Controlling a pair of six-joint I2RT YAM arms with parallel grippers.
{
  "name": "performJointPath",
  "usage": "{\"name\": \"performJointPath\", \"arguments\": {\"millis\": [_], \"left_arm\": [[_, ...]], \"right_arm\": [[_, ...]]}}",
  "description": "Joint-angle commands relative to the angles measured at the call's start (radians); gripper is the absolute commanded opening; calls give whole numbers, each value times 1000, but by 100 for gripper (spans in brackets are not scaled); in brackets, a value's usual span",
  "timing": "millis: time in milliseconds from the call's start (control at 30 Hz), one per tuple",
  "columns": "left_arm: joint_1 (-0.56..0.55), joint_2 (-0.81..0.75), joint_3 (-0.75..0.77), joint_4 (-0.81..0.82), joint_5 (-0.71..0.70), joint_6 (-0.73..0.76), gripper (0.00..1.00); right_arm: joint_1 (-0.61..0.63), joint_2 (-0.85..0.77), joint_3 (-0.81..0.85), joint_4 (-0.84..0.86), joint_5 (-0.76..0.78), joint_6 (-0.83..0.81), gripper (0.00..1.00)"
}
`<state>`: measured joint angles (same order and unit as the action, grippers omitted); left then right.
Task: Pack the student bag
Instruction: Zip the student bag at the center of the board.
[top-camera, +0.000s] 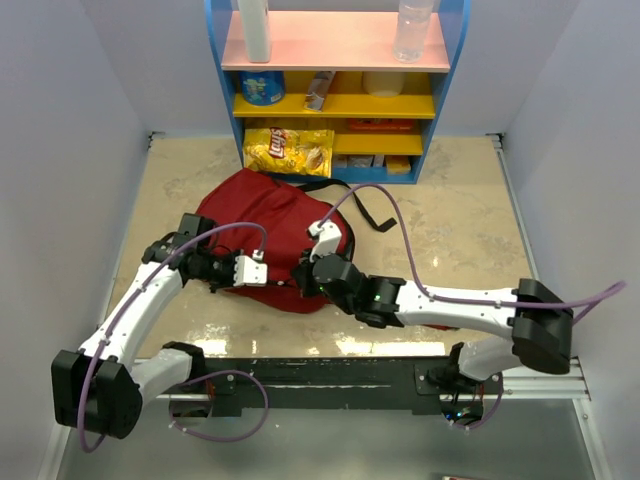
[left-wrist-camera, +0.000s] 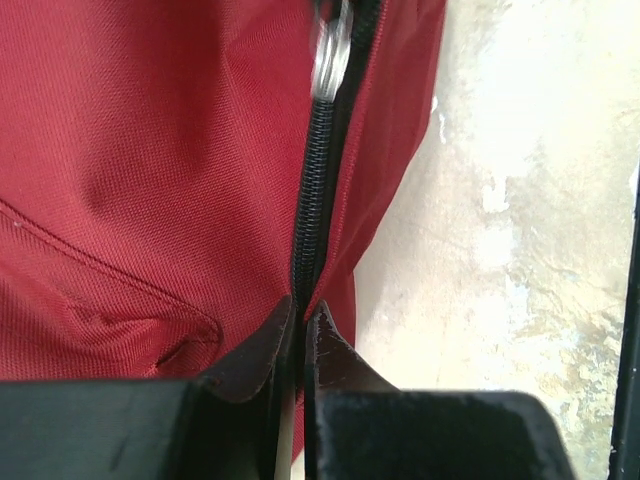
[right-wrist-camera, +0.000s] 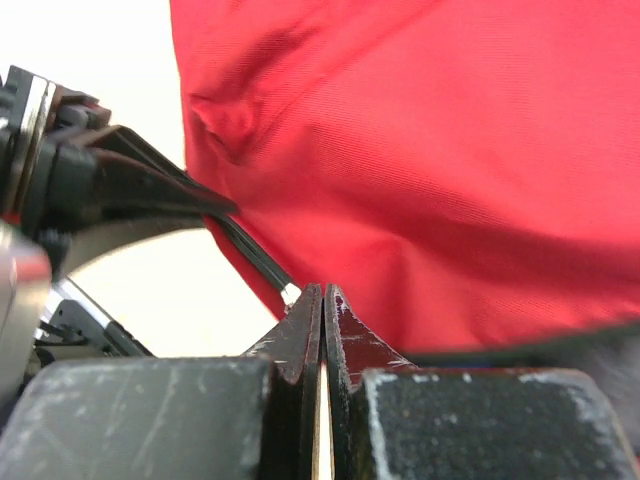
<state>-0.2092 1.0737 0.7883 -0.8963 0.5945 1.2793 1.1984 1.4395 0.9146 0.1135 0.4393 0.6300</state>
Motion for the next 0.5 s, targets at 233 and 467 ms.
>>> {"name": "performJointPath", "arguments": {"millis": [233,467], "left_arm": [[63,-32,23,-49,-73,72,0],[120,-66,23,-110,-105,152,0]], "right_arm": [[-25,-197,-83,-133,153,-19,0],[-124,-254,-131,-150,193,-67,0]]}}
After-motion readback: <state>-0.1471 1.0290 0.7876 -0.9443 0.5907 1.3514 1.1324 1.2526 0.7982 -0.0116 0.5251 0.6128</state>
